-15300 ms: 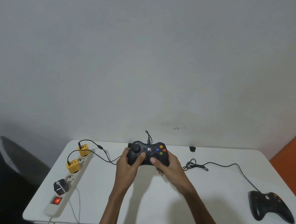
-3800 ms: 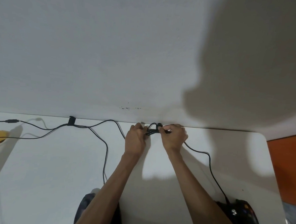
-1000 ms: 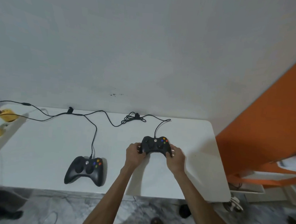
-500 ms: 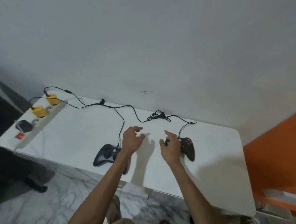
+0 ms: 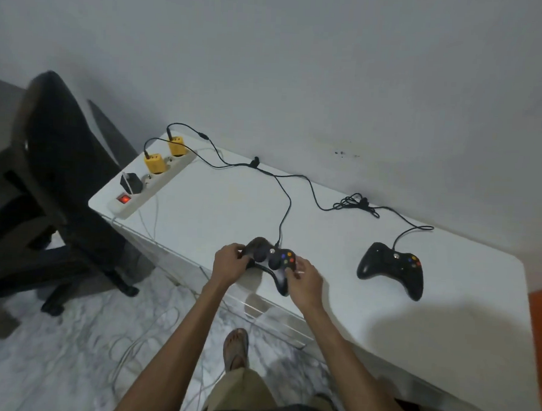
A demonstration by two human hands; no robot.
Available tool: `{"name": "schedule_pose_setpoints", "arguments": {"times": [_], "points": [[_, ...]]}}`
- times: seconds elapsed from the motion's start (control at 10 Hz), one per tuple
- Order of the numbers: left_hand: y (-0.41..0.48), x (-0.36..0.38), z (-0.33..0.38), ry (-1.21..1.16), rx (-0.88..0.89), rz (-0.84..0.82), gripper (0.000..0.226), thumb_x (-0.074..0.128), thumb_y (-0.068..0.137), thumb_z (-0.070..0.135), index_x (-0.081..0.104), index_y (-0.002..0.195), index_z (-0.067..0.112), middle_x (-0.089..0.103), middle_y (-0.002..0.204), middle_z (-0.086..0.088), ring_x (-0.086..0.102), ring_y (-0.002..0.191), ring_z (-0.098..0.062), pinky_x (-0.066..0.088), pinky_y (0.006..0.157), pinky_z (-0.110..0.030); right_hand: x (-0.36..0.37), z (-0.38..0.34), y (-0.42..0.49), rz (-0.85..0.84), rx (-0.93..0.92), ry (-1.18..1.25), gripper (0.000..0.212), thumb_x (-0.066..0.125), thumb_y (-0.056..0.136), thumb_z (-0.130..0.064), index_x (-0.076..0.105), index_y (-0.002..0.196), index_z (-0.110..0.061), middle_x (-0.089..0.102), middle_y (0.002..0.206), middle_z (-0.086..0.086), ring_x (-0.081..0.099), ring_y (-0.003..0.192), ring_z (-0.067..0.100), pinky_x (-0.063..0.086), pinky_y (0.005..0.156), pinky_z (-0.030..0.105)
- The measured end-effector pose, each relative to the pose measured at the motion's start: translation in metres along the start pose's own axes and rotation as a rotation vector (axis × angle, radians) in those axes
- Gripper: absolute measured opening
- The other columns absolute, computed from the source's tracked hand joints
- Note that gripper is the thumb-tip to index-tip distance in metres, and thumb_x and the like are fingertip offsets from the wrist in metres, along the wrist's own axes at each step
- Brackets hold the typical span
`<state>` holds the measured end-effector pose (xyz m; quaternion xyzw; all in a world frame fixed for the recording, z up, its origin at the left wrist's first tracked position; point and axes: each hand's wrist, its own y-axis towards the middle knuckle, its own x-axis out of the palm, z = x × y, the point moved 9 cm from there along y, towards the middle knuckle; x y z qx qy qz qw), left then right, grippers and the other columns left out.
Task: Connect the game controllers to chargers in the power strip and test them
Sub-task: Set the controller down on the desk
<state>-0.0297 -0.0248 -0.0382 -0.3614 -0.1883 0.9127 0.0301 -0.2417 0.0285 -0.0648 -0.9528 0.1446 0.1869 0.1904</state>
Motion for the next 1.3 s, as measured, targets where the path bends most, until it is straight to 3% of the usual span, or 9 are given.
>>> {"name": "schedule_pose_setpoints", "arguments": {"times": [0.2, 0.3, 0.4, 0.5, 0.7, 0.9, 1.1, 1.2, 1.3], "points": [[0.007, -0.001, -0.010, -0.009, 0.033, 0.007, 0.032, 0.068, 0.084, 0.011, 0.072, 0.115, 0.006, 0.075, 0.109, -0.015, 0.070, 0.097, -0.031, 0.051, 0.089, -0.033, 0.004, -0.006, -0.003, 0.059, -0.013, -0.016, 0.041, 0.059, 0.085, 0.003, 0.063, 0.125, -0.008, 0.069, 0.114, 0.012, 0.066, 0.103, 0.026, 0.052, 0.091, 0.030], [0.019, -0.013, -0.001, -0.056, 0.057, 0.031, 0.033, 0.067, 0.084, 0.011, 0.072, 0.116, 0.006, 0.075, 0.106, -0.014, 0.071, 0.093, -0.030, 0.055, 0.090, -0.037, 0.005, -0.019, 0.007, 0.080, -0.010, 0.029, 0.042, 0.059, 0.087, 0.004, 0.062, 0.127, -0.008, 0.069, 0.111, 0.012, 0.067, 0.099, 0.025, 0.055, 0.091, 0.033], [0.038, -0.033, 0.006, -0.100, 0.071, 0.057, 0.033, 0.067, 0.084, 0.012, 0.071, 0.117, 0.008, 0.074, 0.106, -0.014, 0.072, 0.090, -0.030, 0.056, 0.090, -0.042, 0.012, -0.040, 0.023, 0.081, -0.017, 0.032, 0.041, 0.060, 0.088, 0.003, 0.062, 0.127, -0.008, 0.069, 0.110, 0.010, 0.064, 0.095, 0.020, 0.052, 0.085, 0.025], [0.061, -0.054, 0.013, -0.113, 0.085, 0.062, 0.033, 0.067, 0.085, 0.013, 0.071, 0.118, 0.008, 0.074, 0.105, -0.013, 0.072, 0.090, -0.029, 0.057, 0.089, -0.042, 0.027, -0.062, 0.042, 0.076, -0.028, 0.034, 0.041, 0.059, 0.088, 0.002, 0.061, 0.128, -0.008, 0.068, 0.111, 0.011, 0.061, 0.091, 0.016, 0.052, 0.085, 0.025], [0.120, -0.082, 0.005, -0.096, 0.090, 0.040, 0.032, 0.066, 0.085, 0.011, 0.071, 0.116, 0.009, 0.074, 0.104, -0.011, 0.070, 0.087, -0.028, 0.056, 0.086, -0.038, 0.070, -0.090, 0.082, 0.095, -0.003, 0.024, 0.044, 0.058, 0.087, 0.002, 0.061, 0.129, -0.007, 0.068, 0.111, 0.011, 0.060, 0.088, 0.014, 0.050, 0.084, 0.023], [0.161, -0.090, -0.003, -0.075, 0.107, -0.008, 0.028, 0.067, 0.085, 0.008, 0.072, 0.112, 0.010, 0.070, 0.093, -0.003, 0.063, 0.081, -0.020, 0.042, 0.075, -0.024, 0.099, -0.094, 0.105, 0.145, 0.042, 0.028, 0.046, 0.057, 0.083, 0.003, 0.065, 0.126, -0.012, 0.071, 0.110, 0.011, 0.066, 0.086, 0.018, 0.050, 0.080, 0.020], [0.173, -0.088, -0.012, -0.105, 0.093, -0.054, 0.030, 0.068, 0.084, 0.008, 0.072, 0.114, 0.009, 0.074, 0.104, -0.010, 0.068, 0.090, -0.025, 0.046, 0.080, -0.025, 0.107, -0.103, 0.107, 0.145, 0.022, -0.090, 0.047, 0.056, 0.082, -0.001, 0.064, 0.127, -0.015, 0.072, 0.116, 0.009, 0.066, 0.107, 0.028, 0.050, 0.099, 0.041], [0.167, -0.093, -0.007, -0.122, 0.124, -0.043, 0.033, 0.067, 0.084, 0.006, 0.070, 0.117, 0.008, 0.073, 0.102, -0.008, 0.068, 0.091, -0.026, 0.043, 0.078, -0.023, 0.104, -0.105, 0.102, 0.139, 0.030, -0.089, 0.048, 0.058, 0.083, -0.002, 0.062, 0.130, -0.013, 0.070, 0.121, 0.009, 0.064, 0.111, 0.028, 0.048, 0.101, 0.040], [0.146, -0.105, 0.013, -0.108, 0.220, 0.020, 0.025, 0.066, 0.084, 0.000, 0.070, 0.109, -0.002, 0.063, 0.088, -0.005, 0.052, 0.082, -0.020, 0.037, 0.071, -0.025, 0.094, -0.105, 0.093, 0.163, 0.030, -0.033, 0.048, 0.063, 0.088, -0.005, 0.056, 0.136, -0.006, 0.061, 0.136, 0.012, 0.060, 0.121, 0.029, 0.045, 0.107, 0.039]]}}
